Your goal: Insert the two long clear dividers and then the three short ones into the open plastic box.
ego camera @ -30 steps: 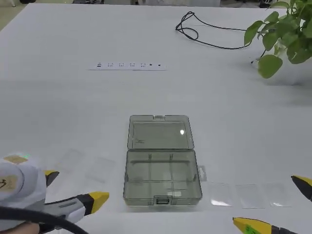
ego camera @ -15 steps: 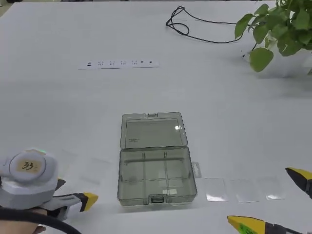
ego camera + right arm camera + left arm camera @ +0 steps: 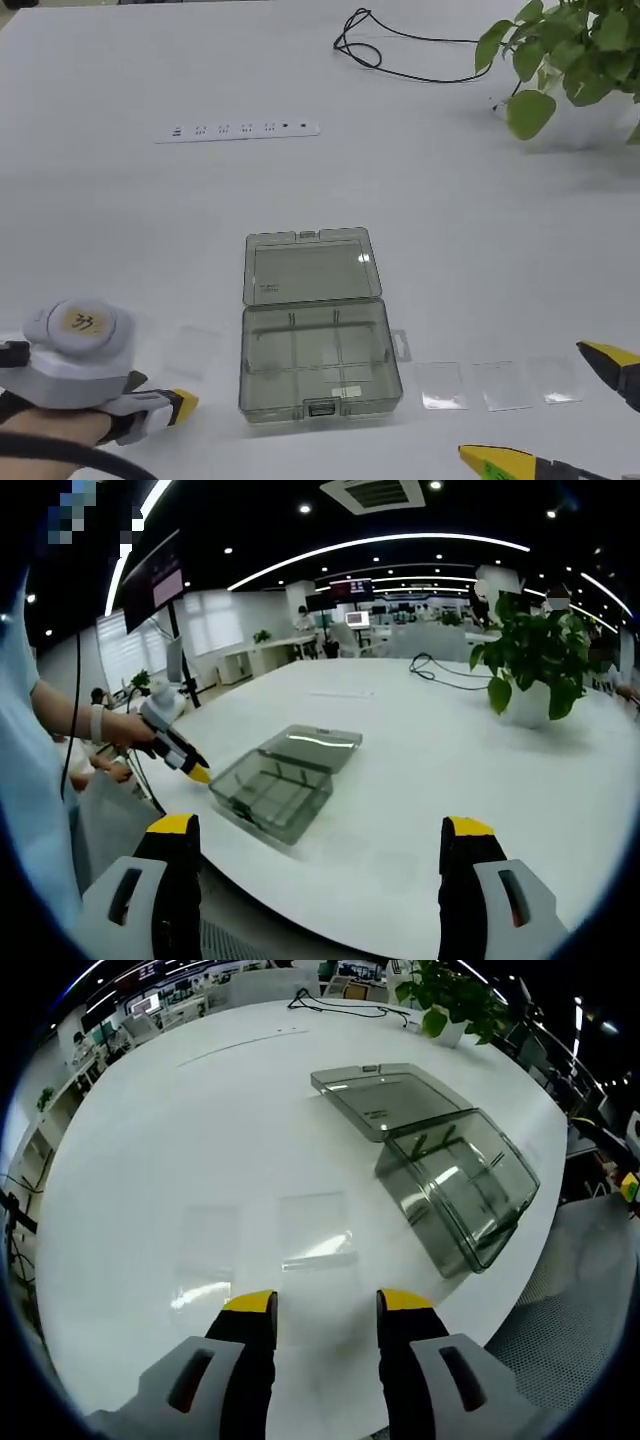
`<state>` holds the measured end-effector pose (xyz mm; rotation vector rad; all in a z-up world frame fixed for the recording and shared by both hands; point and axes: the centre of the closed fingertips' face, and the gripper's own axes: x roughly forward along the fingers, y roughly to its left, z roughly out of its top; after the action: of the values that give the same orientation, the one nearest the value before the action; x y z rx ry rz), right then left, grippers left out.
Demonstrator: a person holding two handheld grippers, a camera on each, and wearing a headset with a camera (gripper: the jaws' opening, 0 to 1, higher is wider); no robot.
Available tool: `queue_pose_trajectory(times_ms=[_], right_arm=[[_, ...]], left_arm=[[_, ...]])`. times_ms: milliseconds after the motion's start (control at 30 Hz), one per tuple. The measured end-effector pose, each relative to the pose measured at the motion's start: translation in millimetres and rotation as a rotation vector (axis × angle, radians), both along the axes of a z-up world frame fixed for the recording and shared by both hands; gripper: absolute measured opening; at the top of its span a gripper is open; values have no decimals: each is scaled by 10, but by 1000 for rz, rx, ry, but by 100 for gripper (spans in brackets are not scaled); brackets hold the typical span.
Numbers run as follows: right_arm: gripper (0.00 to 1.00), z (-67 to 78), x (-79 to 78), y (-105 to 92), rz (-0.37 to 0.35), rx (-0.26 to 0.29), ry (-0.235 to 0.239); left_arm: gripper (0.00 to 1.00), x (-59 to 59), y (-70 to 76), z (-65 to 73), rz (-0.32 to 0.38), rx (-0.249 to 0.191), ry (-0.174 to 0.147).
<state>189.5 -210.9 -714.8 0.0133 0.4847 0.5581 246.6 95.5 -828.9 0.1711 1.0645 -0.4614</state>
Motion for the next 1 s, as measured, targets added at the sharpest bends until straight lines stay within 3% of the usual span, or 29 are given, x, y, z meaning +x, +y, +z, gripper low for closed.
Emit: queue_pose_trajectory(times_ms=[267,633,1000], right_arm=[[100,-19,-9,5,1,8,4],[100,-11,-19,46,15,10,6],[99,-15,-21,73,27,7,9]], left_arm=[[37,-12,22,-82,-5,21,24],[32,34,102,-115,-33,68,17],[31,44,120,-113,-19,53,11]])
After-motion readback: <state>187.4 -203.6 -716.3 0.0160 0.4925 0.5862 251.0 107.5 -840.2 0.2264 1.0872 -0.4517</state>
